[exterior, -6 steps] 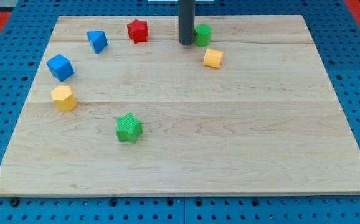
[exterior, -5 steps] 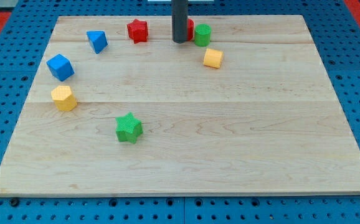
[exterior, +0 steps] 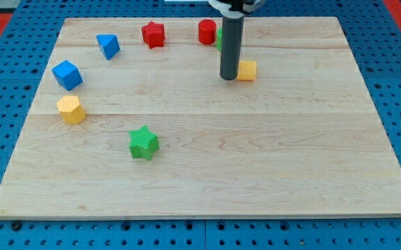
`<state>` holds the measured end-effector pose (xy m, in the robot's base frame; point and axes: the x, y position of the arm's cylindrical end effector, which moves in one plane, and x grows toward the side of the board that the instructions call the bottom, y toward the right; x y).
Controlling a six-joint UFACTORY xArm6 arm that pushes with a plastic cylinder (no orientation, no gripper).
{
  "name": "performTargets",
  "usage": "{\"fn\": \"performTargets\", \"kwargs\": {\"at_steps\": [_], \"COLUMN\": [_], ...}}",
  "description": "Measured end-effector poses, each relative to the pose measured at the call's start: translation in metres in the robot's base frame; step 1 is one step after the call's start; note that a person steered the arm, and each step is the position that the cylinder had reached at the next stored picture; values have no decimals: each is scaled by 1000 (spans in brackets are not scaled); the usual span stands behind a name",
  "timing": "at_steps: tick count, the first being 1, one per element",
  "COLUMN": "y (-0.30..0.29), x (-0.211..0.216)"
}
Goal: Drag yellow heart downwards a bit
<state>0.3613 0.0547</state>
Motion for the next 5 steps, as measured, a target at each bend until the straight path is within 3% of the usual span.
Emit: {"fn": "performTargets", "kwargs": {"at_steps": [1, 2, 4, 5], "y": [12, -24, 24, 39], "x": [-3, -7, 13, -7]}}
